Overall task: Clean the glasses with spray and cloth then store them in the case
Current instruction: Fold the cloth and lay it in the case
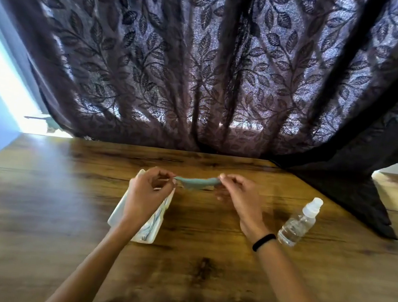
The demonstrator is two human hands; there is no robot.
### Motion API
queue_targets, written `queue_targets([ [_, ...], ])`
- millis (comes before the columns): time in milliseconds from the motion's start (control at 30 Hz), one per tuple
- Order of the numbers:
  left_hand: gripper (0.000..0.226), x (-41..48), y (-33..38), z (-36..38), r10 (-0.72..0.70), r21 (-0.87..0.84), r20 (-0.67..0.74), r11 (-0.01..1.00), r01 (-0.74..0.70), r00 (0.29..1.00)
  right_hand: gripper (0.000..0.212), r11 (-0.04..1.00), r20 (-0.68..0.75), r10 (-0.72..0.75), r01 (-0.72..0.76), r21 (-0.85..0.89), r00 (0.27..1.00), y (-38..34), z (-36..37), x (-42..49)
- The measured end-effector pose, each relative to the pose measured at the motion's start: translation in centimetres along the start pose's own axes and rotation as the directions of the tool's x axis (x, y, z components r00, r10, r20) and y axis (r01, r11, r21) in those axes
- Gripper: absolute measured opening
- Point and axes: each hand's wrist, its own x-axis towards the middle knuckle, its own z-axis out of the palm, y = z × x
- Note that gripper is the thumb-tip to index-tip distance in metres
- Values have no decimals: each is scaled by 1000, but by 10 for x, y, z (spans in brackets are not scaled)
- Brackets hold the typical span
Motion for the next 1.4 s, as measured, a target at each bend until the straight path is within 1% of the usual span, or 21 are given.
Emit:
queue_targets([
  [33, 19, -4, 1, -10, 68, 98, -27, 993, -65, 997, 13, 1000, 17, -8, 8, 17, 1000, -3, 9, 3],
  [100, 17, -14, 2, -29, 179, 242, -56, 957, -161, 982, 10, 999, 79, -41, 40, 17, 996, -7, 28, 9],
  [167, 17, -25, 1, -45, 251, 336, -75, 917, -213, 965, 5, 997, 150, -67, 71, -19, 986, -7, 46, 14],
  [267, 20, -43, -2, -62, 328, 434, -71, 861, -267, 942, 9, 989, 215, -106, 126, -82, 971, -6, 74, 22],
  [367, 21, -56, -7, -63, 354, 542, -40, 793, -277, 935, 13, 969, 272, -157, 201, -143, 949, -4, 97, 29],
  [467, 18, -68, -16, -54, 372, 623, 45, 715, -317, 927, 20, 943, 333, -133, 223, -249, 934, 3, 108, 35],
  [600, 18, -81, -28, -42, 305, 709, 186, 617, -342, 934, 12, 868, 306, -119, 249, -429, 945, 17, 108, 41],
  [767, 10, -85, -29, -40, 238, 726, 232, 603, -330, 943, 6, 816, 284, -94, 237, -526, 954, 31, 106, 40],
  [867, 13, -85, -23, -43, 260, 711, 220, 617, -337, 940, 6, 818, 282, -66, 214, -534, 957, 35, 105, 39],
  [967, 26, -77, -18, -50, 325, 698, 130, 641, -319, 937, 14, 866, 206, -89, 178, -468, 975, 35, 100, 36],
  [1033, 26, -65, -21, -59, 335, 689, 11, 681, -250, 942, 13, 914, 137, -70, 119, -389, 988, 36, 94, 31],
  [1100, 26, -50, -26, -69, 242, 623, -118, 773, -118, 963, 10, 933, 101, -30, 64, -354, 994, 39, 89, 24],
  [1133, 29, -42, -30, -74, 168, 579, -154, 814, -48, 974, 9, 936, 95, 6, 28, -352, 995, 40, 86, 20],
  [1167, 35, -33, -36, -78, 74, 538, -155, 843, 21, 985, 11, 937, 95, 58, -21, -350, 994, 42, 85, 16],
  [1200, 43, -24, -40, -80, -48, 476, -103, 875, 92, 993, 14, 936, 100, 118, -77, -342, 988, 43, 83, 12],
  [1233, 52, -16, -45, -83, -196, 372, -4, 910, 184, 981, 20, 936, 112, 174, -129, -328, 978, 44, 83, 8],
  [1267, 55, -10, -48, -84, -328, 247, 119, 924, 292, 937, 25, 938, 131, 216, -168, -303, 968, 45, 82, 4],
  [1300, 55, -5, -51, -85, -422, 151, 232, 906, 396, 876, 29, 943, 156, 241, -193, -272, 958, 44, 82, 0],
  [1333, 54, -3, -53, -86, -479, 106, 323, 875, 472, 816, 32, 948, 181, 257, -210, -241, 949, 44, 82, -3],
  [1367, 52, -2, -54, -87, -514, 111, 375, 851, 514, 771, 34, 951, 202, 266, -223, -213, 942, 43, 82, -7],
  [1400, 52, -1, -54, -87, -540, 137, 394, 835, 533, 744, 35, 954, 216, 272, -233, -189, 938, 42, 83, -10],
])
